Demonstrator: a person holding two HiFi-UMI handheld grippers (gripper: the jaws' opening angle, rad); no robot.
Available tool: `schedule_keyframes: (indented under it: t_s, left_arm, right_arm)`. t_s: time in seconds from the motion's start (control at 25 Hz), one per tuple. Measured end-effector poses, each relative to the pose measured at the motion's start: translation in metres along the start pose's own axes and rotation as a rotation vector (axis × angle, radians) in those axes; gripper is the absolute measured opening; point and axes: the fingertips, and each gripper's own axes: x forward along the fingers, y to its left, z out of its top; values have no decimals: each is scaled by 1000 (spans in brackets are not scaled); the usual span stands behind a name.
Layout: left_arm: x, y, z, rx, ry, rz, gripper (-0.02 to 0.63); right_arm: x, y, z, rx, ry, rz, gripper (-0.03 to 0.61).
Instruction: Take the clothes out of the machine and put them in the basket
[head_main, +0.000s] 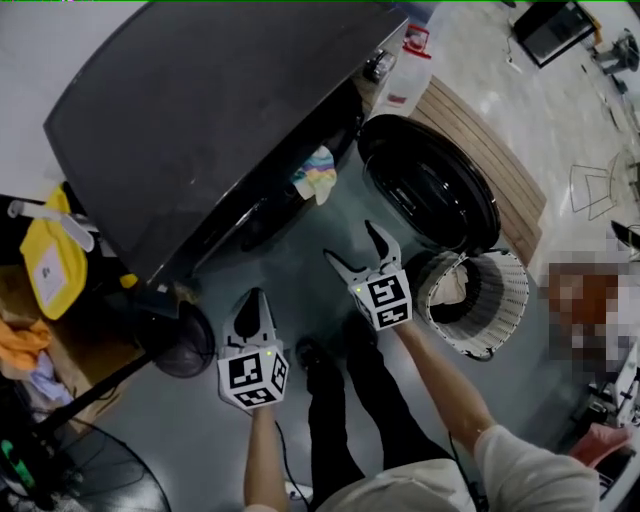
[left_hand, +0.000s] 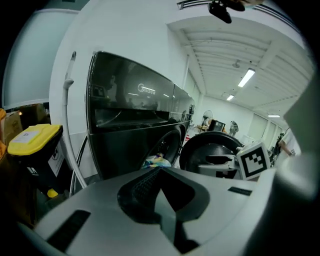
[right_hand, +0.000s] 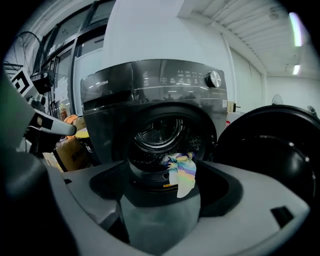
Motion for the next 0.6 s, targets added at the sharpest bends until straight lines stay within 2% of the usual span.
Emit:
schedule_keyframes:
  t_s: [0.28, 0.6]
  left_arm:
    - [41, 12, -39, 21, -30, -8, 18]
    - [102, 24, -87, 51, -80, -10, 18]
  right_arm:
    - [66, -13, -48, -7, 3, 6, 420]
    - [171, -54, -94, 16, -30, -20, 420]
